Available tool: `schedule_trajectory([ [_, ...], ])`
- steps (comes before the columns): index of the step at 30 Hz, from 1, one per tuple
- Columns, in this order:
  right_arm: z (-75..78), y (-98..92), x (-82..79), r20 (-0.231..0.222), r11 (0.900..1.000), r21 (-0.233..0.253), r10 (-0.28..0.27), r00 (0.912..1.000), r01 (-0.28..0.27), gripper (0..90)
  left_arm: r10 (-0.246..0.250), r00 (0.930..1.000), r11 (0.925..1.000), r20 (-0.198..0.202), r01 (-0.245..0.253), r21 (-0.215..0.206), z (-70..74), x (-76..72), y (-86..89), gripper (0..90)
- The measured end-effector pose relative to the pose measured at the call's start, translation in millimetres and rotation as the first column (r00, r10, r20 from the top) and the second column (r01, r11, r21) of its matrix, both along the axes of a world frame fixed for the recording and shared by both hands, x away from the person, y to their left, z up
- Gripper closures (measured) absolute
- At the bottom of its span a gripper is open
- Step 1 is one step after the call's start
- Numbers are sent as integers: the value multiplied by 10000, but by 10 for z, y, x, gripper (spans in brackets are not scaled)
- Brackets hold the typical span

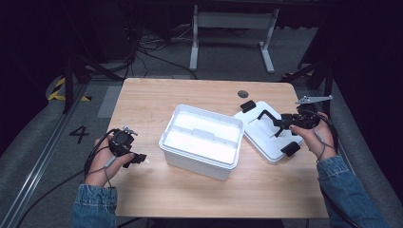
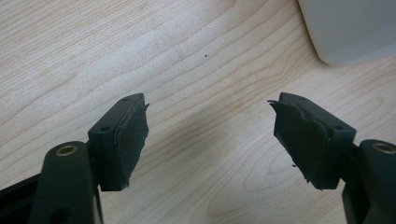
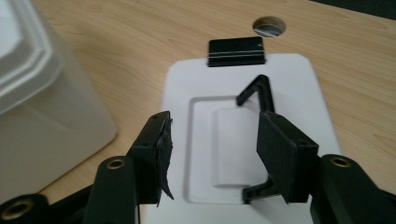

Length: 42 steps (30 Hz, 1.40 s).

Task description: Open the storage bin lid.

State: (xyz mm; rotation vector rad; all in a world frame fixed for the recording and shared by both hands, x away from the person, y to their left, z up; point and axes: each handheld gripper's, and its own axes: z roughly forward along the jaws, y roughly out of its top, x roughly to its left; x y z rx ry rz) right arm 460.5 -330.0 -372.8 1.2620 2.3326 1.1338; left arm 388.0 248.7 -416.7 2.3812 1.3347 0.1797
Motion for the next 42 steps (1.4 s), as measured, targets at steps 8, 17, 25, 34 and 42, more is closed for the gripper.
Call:
schedule_trajectory([
  [8, 130, 200, -423, 87, 9912, 204, 1303, 9914, -1305, 482, 19, 10000, 10000, -55, -19, 30, -10, -11, -9, 268],
  [17, 58, 360, -759, 68, 9745, 307, 2221, 9750, -2222, 488, -81, 9999, 9999, -85, 82, 73, -16, 2, -22, 268],
  [25, -178, 500, -951, -148, 9492, -43, 3144, 9492, -3145, 542, -209, 9996, 9997, -176, 211, 113, -29, 28, -59, 265],
  [34, -463, 691, -1145, -183, 9214, -42, 3885, 9213, -3887, 562, -258, 9995, 9996, -181, 259, 87, -34, 34, -73, 262],
  [42, -717, 795, -1193, -191, 9332, -356, 3572, 9338, -3577, 575, -421, 9988, 9986, -242, 429, 311, -59, 50, -96, 261],
])
